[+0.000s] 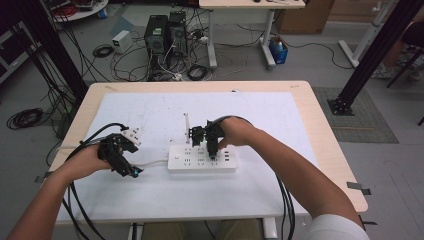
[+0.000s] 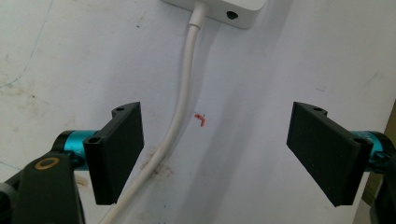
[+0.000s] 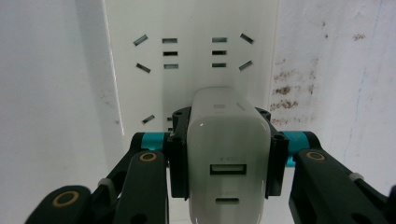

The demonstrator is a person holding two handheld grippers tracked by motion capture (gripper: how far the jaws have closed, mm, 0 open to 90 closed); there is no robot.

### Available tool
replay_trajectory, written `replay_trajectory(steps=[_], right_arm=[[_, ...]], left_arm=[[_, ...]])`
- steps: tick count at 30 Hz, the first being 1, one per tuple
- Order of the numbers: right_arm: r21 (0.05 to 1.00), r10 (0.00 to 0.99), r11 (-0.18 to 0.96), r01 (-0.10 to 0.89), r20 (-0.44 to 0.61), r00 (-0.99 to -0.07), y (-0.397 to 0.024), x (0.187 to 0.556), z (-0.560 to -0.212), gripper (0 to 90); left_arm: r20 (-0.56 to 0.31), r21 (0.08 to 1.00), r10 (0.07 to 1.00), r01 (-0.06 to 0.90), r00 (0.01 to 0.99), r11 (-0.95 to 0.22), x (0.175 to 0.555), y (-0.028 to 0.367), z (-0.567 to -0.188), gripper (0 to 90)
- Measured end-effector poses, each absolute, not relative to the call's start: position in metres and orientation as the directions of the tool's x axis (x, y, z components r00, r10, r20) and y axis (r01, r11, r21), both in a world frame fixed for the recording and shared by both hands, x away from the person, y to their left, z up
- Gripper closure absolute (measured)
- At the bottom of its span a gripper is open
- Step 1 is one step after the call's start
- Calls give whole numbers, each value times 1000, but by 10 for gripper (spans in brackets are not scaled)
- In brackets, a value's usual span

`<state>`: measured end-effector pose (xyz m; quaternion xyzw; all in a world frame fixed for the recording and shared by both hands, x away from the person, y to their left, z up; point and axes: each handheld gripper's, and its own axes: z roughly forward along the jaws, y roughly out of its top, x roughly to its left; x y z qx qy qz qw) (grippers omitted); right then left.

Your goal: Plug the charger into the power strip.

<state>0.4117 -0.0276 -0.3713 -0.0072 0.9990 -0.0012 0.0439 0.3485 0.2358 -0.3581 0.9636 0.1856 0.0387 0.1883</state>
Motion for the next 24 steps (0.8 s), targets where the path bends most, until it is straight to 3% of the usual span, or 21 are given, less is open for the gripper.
replay_trajectory(steps=[8,10,14,24], right_arm=[[45,43,998,44,26,-999,-33,430,-373,623],[39,60,997,60,16,-998,-32,427,-374,624],[22,-10,1000,-12,-92,-996,-30,412,-376,626],[42,19,999,18,-13,-1000,-32,425,-378,626]], left_arm=[[7,381,373,342,928,-859,346,238,-356,190],[5,387,379,347,925,-854,345,237,-357,190],[6,389,380,348,925,-853,345,237,-357,190],[9,389,380,346,925,-854,344,237,-356,190]])
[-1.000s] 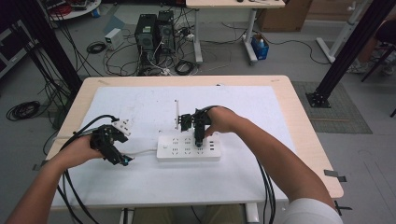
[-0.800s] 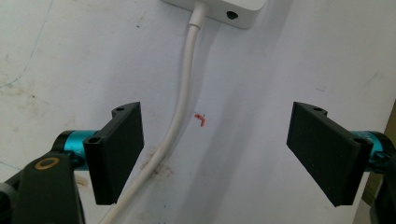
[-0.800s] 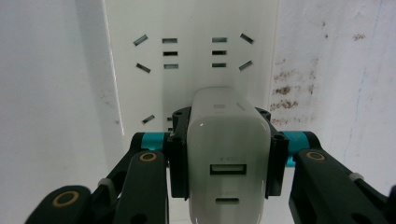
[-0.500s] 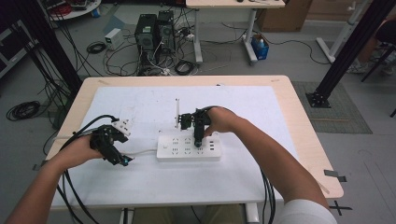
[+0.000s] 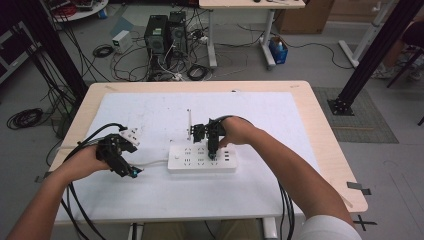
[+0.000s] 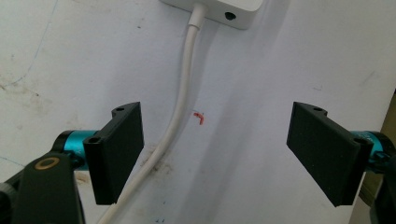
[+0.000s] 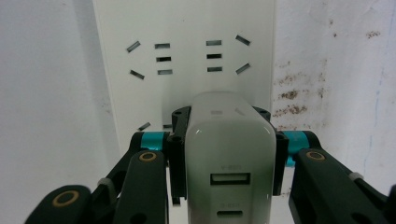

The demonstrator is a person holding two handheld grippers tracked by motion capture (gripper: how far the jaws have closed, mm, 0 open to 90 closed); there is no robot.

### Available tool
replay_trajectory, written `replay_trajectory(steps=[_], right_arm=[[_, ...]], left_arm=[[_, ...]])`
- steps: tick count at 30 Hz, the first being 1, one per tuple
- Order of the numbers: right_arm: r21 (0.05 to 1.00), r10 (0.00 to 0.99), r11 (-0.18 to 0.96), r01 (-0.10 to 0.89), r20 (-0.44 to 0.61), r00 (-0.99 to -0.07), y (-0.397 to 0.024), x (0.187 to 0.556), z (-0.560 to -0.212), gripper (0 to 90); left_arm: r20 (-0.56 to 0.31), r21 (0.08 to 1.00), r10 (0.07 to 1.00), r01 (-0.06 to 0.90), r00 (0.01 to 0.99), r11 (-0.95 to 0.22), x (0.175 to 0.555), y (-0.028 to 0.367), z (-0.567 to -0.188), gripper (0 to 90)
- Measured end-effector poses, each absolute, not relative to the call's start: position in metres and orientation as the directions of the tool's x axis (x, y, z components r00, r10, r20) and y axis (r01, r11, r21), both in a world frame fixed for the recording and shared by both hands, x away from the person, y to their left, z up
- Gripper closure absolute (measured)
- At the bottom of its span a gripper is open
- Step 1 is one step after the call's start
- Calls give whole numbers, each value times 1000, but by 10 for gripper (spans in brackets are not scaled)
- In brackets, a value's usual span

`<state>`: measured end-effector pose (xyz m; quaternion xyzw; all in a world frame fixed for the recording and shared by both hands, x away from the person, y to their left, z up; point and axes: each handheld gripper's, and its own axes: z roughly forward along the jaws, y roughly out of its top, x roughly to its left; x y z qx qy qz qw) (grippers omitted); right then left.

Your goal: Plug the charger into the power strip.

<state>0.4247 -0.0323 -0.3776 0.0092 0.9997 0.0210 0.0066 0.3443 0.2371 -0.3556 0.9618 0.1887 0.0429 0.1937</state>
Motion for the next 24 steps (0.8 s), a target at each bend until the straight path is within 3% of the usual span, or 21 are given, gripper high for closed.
replay_trajectory(steps=[8,9,10,11,13,15,16,20,24], right_arm=[[59,25,998,23,-39,-999,-34,420,-379,612],[51,50,998,49,-23,-998,-33,421,-379,568],[49,69,997,68,-25,-997,-33,422,-380,377],[63,80,995,78,-34,-996,-34,423,-379,288],[135,134,982,135,16,-991,-42,425,-370,214],[210,188,960,183,-3,-982,-54,427,-356,193],[230,222,950,212,-21,-975,-61,429,-349,113],[328,358,887,324,-48,-932,-98,434,-326,110],[360,493,823,440,-68,-867,-134,431,-317,110]], left_arm=[[21,393,378,340,925,-854,343,237,-354,190],[19,396,380,342,925,-852,343,237,-354,190],[21,400,386,346,922,-849,343,238,-354,190],[22,403,386,345,922,-847,343,238,-353,190],[29,403,385,342,923,-849,344,240,-352,190],[28,402,386,344,922,-849,346,241,-352,190],[26,410,393,349,919,-843,346,241,-353,190],[34,414,394,346,919,-842,348,241,-351,190],[30,421,407,357,913,-834,349,241,-353,189]])
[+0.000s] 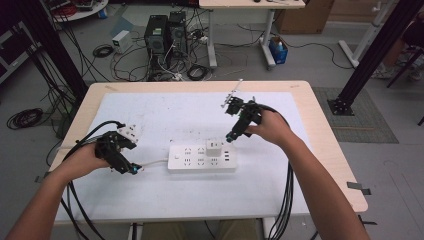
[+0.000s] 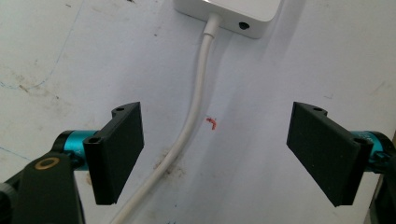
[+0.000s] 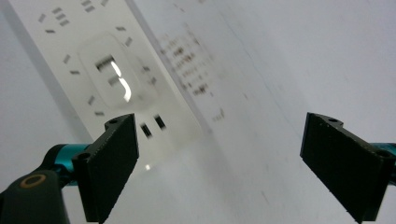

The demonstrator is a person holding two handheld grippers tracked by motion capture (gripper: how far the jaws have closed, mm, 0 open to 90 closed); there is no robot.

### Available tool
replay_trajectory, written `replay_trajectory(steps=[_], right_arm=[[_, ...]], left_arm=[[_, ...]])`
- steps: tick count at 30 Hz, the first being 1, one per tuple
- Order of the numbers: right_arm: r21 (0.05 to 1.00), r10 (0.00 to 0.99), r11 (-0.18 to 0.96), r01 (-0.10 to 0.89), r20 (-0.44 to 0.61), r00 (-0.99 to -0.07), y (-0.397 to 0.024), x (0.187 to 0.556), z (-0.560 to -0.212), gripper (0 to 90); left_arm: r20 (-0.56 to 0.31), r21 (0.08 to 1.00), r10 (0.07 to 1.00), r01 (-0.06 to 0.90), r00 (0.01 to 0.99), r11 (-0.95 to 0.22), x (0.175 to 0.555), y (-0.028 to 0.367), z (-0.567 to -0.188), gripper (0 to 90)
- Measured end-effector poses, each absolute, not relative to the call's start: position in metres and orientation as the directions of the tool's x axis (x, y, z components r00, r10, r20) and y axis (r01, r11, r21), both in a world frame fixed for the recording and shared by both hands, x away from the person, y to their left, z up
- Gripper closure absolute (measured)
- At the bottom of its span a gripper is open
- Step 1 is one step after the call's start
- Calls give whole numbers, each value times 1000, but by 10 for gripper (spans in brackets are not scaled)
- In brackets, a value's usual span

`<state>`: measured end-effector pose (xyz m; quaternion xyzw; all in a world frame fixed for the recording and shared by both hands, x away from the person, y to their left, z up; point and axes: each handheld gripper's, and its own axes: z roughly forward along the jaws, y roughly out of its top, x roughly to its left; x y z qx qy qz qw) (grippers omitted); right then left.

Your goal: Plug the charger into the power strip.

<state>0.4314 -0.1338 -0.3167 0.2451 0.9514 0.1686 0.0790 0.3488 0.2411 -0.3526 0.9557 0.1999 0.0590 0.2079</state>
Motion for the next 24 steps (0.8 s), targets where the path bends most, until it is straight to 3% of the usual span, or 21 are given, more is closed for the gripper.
replay_trajectory(steps=[5,12,24], right_arm=[[366,595,761,536,-65,-801,-173,422,-319,110],[305,704,692,654,-83,-706,-217,407,-324,110],[231,755,644,729,-39,-655,-261,378,-334,110]], left_arm=[[22,426,414,366,910,-827,351,243,-351,190],[19,415,409,365,912,-834,356,244,-349,190],[32,418,429,377,903,-826,355,243,-347,189]])
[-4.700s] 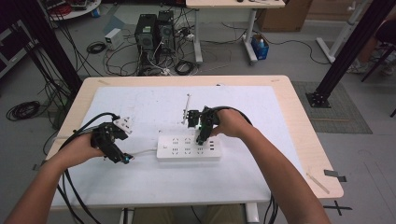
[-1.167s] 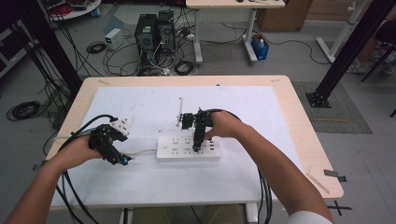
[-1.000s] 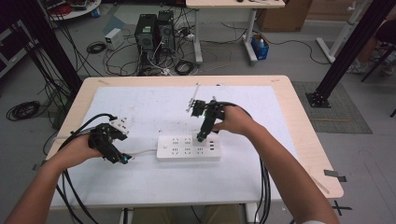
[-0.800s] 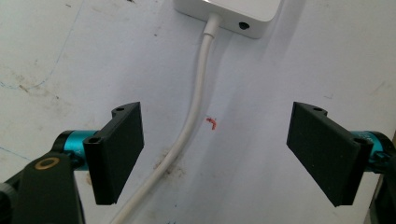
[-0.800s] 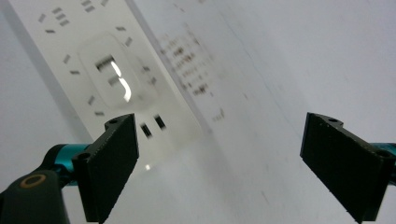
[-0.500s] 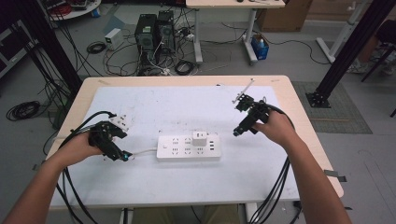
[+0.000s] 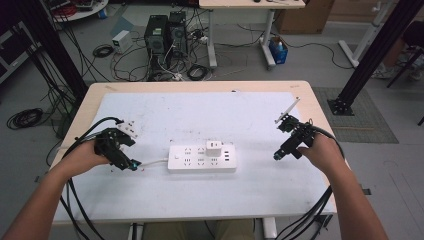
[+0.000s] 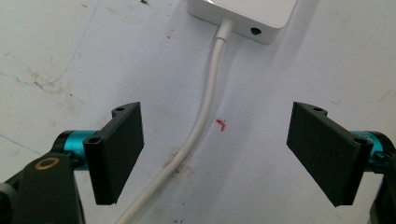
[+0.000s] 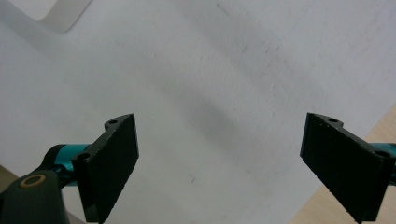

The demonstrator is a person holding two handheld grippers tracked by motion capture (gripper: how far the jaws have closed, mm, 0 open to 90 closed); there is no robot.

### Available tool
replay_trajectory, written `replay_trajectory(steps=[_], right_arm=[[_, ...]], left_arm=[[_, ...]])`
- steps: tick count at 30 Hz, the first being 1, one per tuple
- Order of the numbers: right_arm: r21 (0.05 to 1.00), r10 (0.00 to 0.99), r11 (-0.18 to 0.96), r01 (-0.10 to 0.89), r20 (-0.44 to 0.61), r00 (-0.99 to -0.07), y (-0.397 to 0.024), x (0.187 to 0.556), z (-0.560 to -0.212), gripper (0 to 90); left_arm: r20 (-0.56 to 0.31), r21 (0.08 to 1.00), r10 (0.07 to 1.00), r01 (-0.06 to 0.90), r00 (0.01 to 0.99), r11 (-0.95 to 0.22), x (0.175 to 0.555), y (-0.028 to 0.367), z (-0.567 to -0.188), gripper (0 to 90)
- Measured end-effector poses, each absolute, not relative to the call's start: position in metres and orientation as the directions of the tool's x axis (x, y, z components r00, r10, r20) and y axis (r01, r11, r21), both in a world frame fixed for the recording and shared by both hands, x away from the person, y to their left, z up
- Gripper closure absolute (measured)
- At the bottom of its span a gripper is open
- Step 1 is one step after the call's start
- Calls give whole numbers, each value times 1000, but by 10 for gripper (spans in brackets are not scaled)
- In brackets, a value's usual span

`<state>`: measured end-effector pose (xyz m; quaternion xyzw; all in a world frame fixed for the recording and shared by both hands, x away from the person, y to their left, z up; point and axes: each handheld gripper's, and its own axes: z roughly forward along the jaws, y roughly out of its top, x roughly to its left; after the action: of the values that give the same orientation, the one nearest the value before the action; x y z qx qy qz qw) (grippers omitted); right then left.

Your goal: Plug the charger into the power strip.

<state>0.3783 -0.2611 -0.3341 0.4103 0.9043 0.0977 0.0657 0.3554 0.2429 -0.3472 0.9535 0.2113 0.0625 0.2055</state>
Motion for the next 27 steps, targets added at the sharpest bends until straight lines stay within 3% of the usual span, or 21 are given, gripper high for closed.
replay_trajectory(steps=[7,27], right_arm=[[194,728,677,710,-36,-684,-262,369,-341,109],[229,711,693,684,-56,-701,-255,365,-340,110]], left_arm=[[41,414,435,381,899,-827,359,240,-348,190],[72,408,440,376,895,-832,354,237,-346,190]])
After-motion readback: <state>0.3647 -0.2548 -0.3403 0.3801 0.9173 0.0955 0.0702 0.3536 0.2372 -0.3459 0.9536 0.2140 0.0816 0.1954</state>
